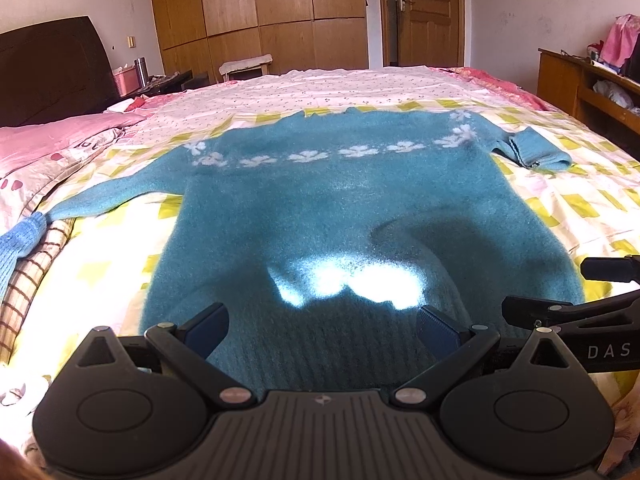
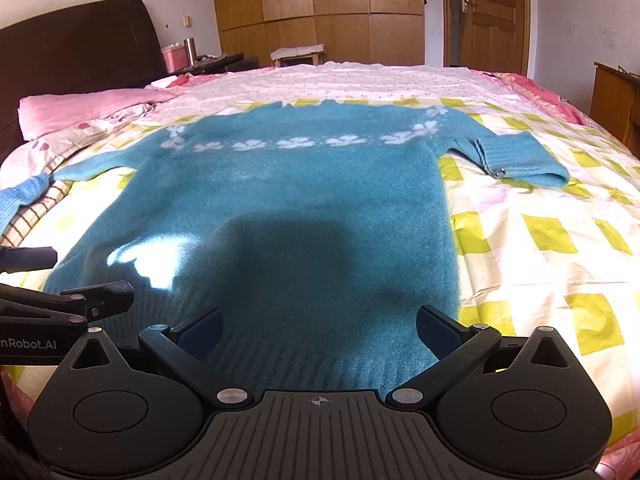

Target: Fold small clothes

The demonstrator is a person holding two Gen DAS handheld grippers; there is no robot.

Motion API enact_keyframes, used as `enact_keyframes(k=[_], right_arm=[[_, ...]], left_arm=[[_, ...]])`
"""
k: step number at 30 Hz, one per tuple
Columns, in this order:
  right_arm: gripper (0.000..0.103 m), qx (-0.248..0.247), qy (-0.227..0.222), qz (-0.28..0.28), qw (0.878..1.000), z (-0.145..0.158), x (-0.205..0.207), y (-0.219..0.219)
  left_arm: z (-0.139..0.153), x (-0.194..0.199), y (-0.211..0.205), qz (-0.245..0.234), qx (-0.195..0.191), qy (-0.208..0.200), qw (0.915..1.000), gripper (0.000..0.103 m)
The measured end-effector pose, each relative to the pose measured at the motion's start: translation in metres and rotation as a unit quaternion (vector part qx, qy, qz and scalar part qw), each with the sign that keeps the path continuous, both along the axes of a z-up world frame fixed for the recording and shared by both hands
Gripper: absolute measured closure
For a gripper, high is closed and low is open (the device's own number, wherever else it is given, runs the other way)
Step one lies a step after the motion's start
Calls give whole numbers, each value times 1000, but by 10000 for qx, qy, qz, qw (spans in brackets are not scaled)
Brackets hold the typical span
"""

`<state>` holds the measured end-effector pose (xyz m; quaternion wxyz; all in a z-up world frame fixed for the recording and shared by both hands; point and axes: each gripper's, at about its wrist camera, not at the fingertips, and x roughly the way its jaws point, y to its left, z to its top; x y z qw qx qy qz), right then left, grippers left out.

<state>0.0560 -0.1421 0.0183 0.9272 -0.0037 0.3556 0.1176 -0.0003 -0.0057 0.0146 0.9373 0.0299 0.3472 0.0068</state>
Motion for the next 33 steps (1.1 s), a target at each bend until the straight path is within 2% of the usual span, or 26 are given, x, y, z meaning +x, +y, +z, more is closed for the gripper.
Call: enact_keyframes(k=[15, 33], right_arm=[[0, 28, 31, -18, 10000, -2, 2, 0], [0, 238, -232, -67, 9994, 21, 17, -18]], left_arm=[[1, 5, -2, 37, 121, 18, 9999, 0], [22, 24, -22, -168, 414, -170, 9989, 0]])
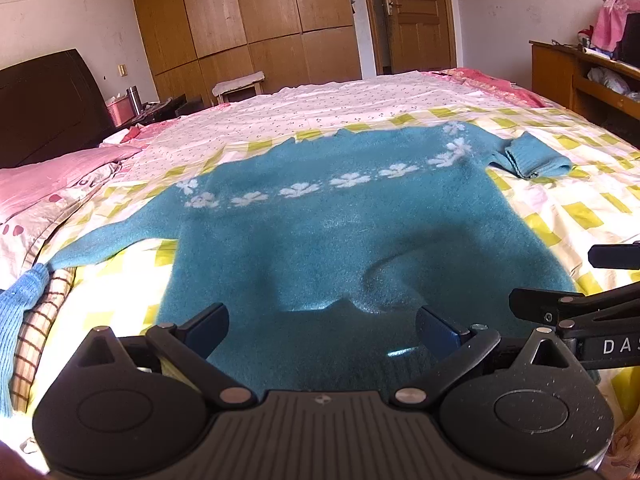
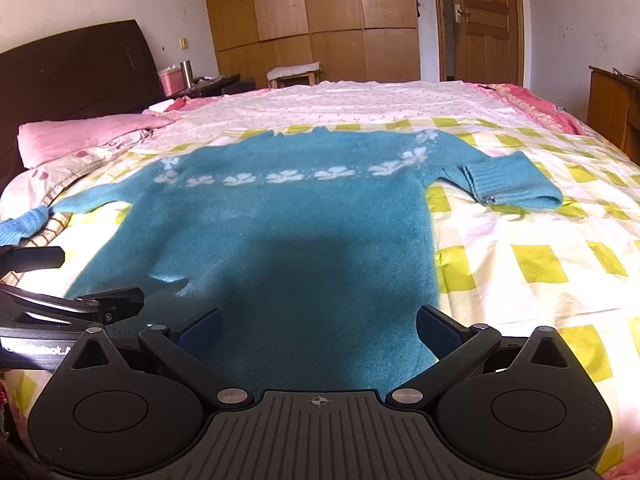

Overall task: Fold small clothes
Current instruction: 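Move the right tool to the sweater sleeve cuff and close on it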

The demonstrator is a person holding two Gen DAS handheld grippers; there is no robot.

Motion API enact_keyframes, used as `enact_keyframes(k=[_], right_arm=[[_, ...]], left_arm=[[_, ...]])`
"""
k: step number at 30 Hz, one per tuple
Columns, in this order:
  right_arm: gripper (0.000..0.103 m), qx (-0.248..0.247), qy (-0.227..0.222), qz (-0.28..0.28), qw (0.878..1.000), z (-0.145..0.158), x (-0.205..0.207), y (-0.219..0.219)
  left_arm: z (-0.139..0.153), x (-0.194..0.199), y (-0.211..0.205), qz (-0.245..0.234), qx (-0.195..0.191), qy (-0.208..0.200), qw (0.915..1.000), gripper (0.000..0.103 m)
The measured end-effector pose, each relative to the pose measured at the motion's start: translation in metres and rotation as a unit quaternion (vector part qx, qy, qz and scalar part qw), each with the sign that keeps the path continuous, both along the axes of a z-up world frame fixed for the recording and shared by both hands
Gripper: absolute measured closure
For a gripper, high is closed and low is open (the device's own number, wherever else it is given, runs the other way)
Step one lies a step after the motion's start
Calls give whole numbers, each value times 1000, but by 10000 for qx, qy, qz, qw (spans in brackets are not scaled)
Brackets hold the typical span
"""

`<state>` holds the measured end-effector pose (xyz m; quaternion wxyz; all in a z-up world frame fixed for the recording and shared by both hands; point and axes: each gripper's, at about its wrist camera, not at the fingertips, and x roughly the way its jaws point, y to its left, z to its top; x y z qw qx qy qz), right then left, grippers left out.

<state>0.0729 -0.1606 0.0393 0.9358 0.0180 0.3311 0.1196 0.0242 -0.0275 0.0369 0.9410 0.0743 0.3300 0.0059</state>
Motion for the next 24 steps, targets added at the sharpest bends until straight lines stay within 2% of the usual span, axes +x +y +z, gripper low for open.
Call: enact_keyframes(k=[8, 17, 19, 23, 24], right_arm=[[1, 74, -244, -225, 9994, 14, 21, -25], [5, -19, -436, -1056, 9934, 14, 73, -92], [6, -207, -485, -1126, 9922, 9, 88, -102], [9, -1094, -748, -1009, 9860, -6, 120, -114], [12, -1244, -780, -936, 9847, -10, 126, -116]], left_arm=[[11, 17, -13, -199, -38, -115, 9997, 0], [17, 59, -53, -628, -109, -216, 9977, 0], [16, 71, -63, -734, -133, -200, 9970, 0], [13, 94, -80, -906, -145, -190, 9956, 0], [12, 100, -84, -938, -192, -179, 9952, 0]])
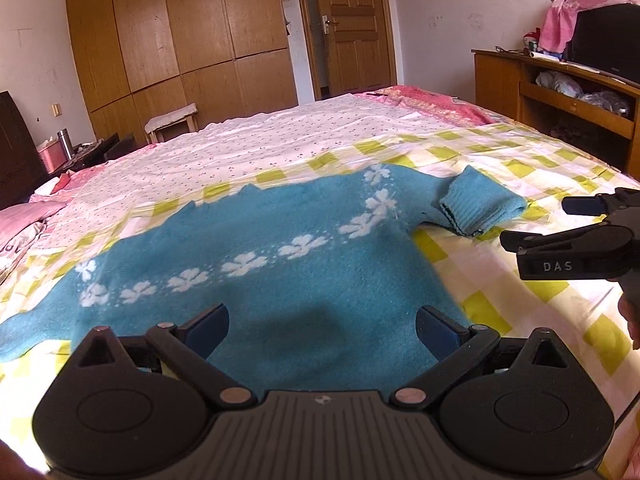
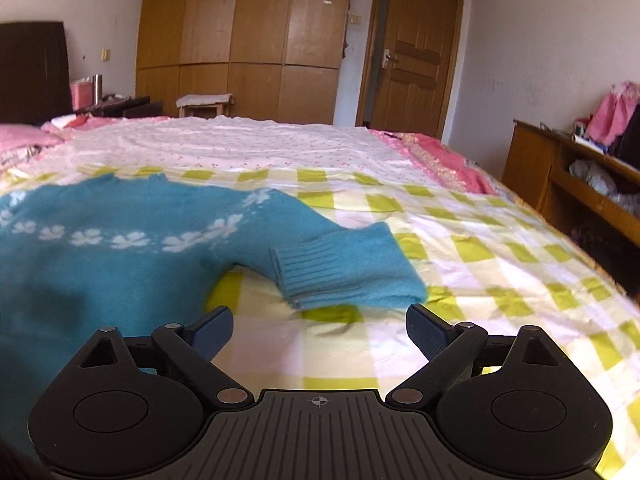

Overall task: Fold small clothes
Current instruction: 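Move the right tool to the sweater sleeve cuff and close on it, then lift the held sleeve with the right tool and lay it across the body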

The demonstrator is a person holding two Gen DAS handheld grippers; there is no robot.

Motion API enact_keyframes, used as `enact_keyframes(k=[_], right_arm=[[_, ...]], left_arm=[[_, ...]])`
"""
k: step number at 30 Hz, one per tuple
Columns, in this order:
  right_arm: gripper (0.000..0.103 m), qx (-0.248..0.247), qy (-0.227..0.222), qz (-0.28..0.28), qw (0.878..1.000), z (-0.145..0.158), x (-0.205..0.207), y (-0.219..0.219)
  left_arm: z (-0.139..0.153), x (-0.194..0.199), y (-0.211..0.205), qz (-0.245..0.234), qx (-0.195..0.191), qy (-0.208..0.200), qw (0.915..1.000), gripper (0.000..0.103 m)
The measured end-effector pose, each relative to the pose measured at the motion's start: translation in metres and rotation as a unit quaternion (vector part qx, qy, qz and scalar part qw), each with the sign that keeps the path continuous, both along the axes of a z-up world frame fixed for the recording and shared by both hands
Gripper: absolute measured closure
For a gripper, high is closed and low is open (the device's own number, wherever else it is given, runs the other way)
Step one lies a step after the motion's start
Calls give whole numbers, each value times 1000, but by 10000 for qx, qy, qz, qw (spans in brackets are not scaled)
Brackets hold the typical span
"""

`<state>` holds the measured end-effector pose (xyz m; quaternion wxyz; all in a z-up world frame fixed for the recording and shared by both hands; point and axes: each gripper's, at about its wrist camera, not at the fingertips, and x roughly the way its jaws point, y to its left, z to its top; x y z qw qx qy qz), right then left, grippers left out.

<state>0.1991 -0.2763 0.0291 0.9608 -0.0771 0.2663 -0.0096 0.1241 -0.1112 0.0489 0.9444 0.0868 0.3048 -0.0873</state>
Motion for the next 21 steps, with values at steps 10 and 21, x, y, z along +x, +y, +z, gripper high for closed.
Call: enact_keyframes(k=[10, 21], right_arm=[[35, -1661, 118, 1049, 9804, -37, 51, -3], [90, -705, 795, 1044, 9888, -30, 91, -14]], left_arm=[[-15, 42, -20, -242, -310, 172, 9991, 0], [-20, 43, -6, -335, -435, 274, 9981, 0]])
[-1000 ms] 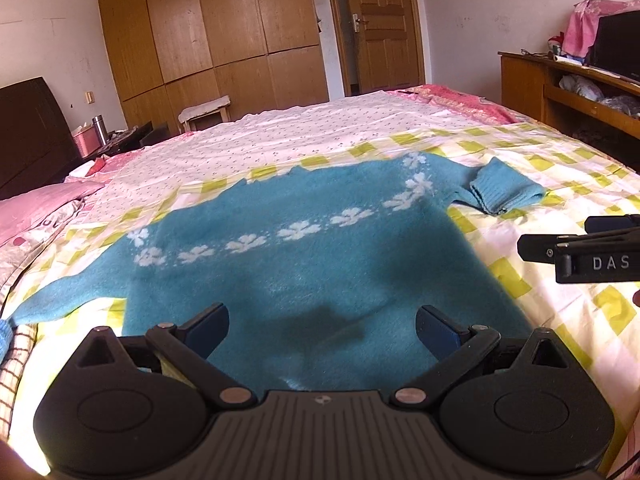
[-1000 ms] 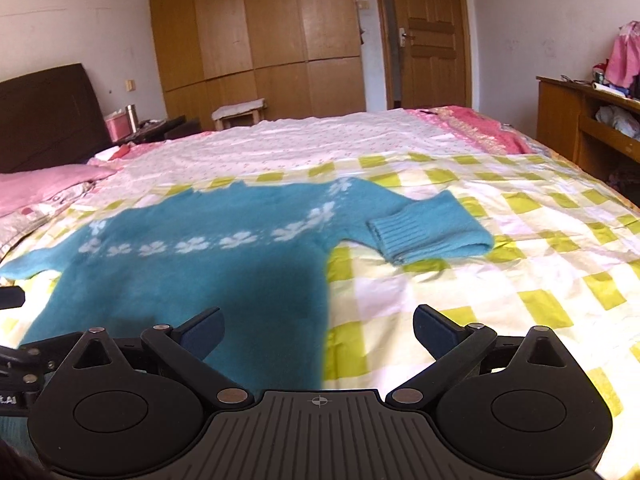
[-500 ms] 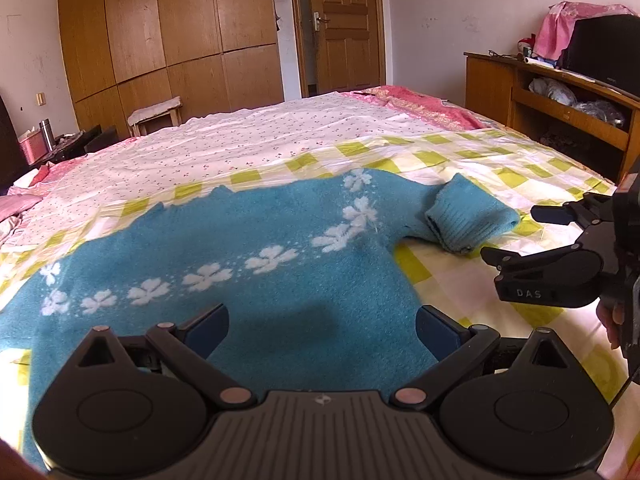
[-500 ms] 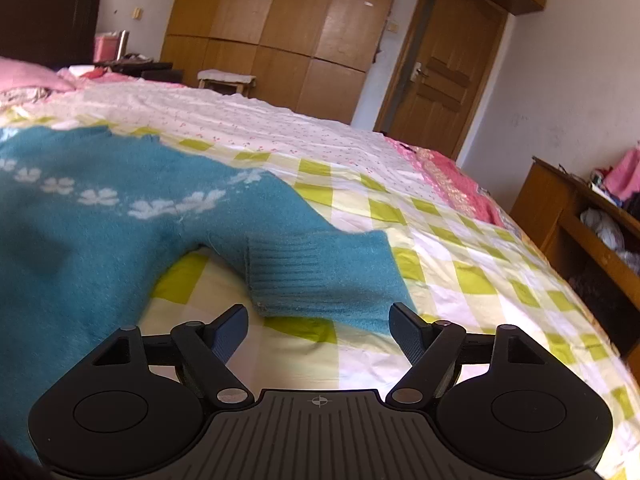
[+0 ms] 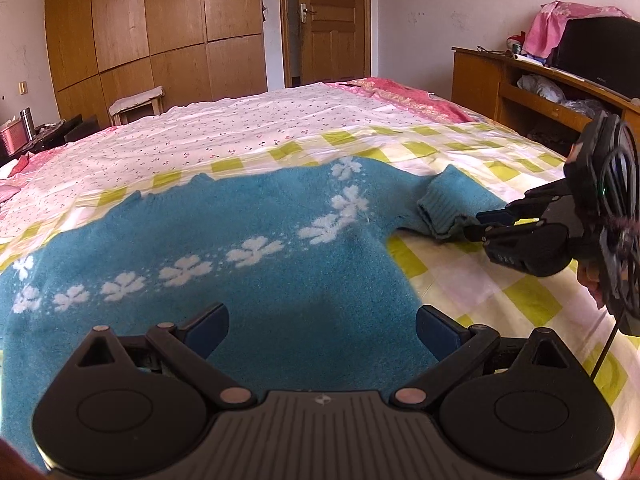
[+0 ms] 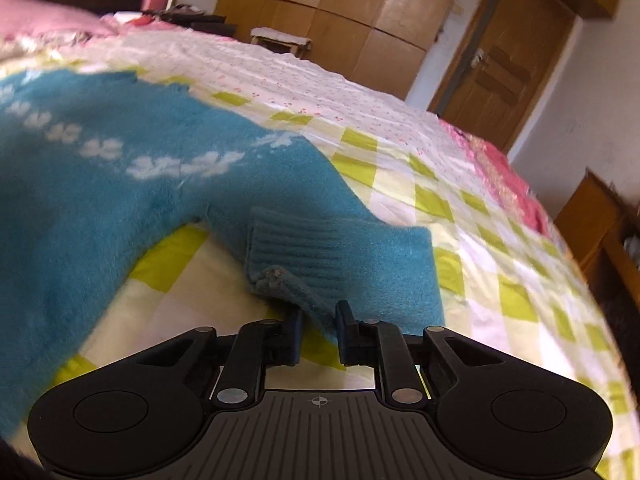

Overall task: Fold small clothes
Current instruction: 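Lift the held sleeve with the right tool and lay it across the body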

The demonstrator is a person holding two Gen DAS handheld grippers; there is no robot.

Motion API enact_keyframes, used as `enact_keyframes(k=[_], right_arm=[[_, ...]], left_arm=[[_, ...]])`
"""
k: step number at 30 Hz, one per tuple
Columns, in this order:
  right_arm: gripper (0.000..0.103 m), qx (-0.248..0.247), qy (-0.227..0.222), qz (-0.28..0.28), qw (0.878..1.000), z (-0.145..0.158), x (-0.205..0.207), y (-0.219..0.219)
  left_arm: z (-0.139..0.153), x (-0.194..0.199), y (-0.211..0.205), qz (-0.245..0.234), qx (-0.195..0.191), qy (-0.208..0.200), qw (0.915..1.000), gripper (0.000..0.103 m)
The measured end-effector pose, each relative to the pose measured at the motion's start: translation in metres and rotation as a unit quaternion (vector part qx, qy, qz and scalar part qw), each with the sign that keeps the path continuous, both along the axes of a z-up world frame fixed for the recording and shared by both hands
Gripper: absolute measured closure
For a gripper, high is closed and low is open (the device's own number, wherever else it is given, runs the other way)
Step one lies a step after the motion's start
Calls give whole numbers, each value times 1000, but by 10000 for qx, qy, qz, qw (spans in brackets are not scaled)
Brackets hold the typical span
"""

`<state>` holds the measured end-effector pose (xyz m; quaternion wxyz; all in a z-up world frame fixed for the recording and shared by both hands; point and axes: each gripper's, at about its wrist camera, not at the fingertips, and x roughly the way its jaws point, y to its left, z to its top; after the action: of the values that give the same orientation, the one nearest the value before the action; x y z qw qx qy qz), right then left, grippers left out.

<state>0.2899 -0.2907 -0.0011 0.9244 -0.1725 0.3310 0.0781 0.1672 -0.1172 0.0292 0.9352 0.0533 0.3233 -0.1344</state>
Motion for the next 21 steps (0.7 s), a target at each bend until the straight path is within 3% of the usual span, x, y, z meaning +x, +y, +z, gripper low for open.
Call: enact_keyframes(k=[3, 8, 14, 21], right_arm=[[92, 1164, 224, -292, 9925, 26, 4, -10], [94, 2488, 232, -327, 9677, 76, 15, 10], [95, 3165, 347, 202, 9477, 109, 37, 92], [95, 3453, 646, 609, 9343, 96, 66, 203]], left_arm=[[6, -7, 16, 63, -88, -46, 9999, 0], [18, -21, 51, 270, -206, -203, 9992, 0], [26, -39, 104, 616, -356, -374, 9968, 0], [22, -56, 162, 1020, -478, -477, 9925, 0]])
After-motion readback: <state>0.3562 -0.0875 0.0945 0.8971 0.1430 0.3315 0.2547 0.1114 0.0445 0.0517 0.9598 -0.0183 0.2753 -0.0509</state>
